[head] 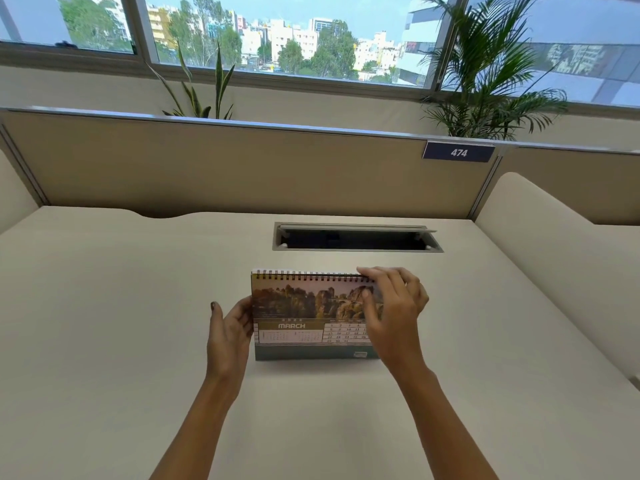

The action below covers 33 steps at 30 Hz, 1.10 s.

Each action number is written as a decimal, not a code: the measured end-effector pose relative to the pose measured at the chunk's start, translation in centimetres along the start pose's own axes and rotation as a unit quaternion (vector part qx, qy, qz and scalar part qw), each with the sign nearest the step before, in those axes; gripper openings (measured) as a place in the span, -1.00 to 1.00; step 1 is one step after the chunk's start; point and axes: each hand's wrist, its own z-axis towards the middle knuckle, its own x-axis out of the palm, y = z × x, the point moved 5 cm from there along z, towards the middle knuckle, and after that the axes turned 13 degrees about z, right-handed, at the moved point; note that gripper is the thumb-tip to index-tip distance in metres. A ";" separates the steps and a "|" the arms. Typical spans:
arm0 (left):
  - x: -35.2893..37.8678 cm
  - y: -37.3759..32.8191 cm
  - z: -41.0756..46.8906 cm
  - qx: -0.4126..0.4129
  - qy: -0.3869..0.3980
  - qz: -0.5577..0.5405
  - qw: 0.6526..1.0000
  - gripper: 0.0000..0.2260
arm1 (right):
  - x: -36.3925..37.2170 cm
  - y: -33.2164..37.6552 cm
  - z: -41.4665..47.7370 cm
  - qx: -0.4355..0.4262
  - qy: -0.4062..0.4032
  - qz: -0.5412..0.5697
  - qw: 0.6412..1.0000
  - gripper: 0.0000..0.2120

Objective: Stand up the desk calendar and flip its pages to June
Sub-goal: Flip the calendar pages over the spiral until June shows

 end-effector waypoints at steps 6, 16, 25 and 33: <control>0.1 -0.2 -0.2 -0.003 -0.004 -0.004 1.000 -0.43 | -0.9 0.3 -1.5 0.047 -0.100 0.126 0.986 -0.60; 0.2 -0.1 -0.3 -0.007 -0.006 -0.009 1.000 -0.48 | 0.3 -3.4 -7.2 0.277 -0.154 0.267 0.910 -0.62; 0.1 -0.1 -0.3 -0.010 -0.006 -0.008 1.000 -0.45 | 0.3 -4.8 -7.9 0.325 -0.172 0.222 0.903 -0.65; 0.1 0.0 -0.3 -0.009 -0.004 -0.004 1.000 -0.44 | -0.1 -5.3 -7.7 0.334 -0.172 0.237 0.896 -0.68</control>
